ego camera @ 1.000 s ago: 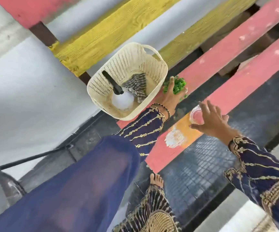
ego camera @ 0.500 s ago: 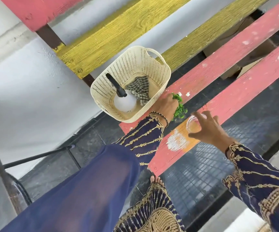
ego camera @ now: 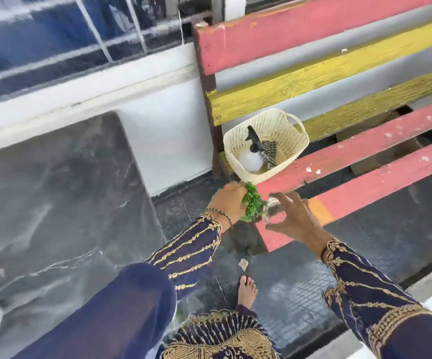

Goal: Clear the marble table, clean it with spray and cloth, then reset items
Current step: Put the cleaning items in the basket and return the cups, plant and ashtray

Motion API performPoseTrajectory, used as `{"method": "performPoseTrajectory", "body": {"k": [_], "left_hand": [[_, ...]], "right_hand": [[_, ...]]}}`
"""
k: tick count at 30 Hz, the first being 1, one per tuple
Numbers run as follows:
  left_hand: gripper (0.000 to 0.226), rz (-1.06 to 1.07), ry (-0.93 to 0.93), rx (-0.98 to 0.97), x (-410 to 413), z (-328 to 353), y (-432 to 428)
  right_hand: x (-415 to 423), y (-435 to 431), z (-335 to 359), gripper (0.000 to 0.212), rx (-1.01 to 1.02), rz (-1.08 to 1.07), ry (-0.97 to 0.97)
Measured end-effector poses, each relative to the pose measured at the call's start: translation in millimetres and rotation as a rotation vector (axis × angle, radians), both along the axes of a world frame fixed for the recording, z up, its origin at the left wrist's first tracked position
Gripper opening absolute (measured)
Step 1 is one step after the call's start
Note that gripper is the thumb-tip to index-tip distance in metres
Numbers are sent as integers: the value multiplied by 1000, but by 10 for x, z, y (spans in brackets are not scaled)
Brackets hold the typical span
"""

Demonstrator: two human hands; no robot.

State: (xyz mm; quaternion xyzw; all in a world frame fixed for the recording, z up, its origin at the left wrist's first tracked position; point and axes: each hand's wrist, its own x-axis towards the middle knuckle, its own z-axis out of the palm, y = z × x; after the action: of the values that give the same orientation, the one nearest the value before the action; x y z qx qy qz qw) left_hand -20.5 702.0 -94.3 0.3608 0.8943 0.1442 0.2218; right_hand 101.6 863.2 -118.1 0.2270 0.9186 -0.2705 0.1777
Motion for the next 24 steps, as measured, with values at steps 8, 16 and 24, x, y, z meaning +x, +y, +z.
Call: {"method": "performPoseTrajectory", "body": {"k": [8, 16, 24], "left_hand": [[37, 256, 116, 129, -71, 1088, -1913], [35, 498, 256, 131, -455, 1663, -3492], [31, 678, 305, 83, -1117, 1646, -4497]], "right_hand": [[-393, -1668, 1011, 92, 60, 167, 87], [-1162, -3049, 1456, 92, 76, 374, 161], [-2213, -3882, 1247, 92, 54, 527, 139]]}}
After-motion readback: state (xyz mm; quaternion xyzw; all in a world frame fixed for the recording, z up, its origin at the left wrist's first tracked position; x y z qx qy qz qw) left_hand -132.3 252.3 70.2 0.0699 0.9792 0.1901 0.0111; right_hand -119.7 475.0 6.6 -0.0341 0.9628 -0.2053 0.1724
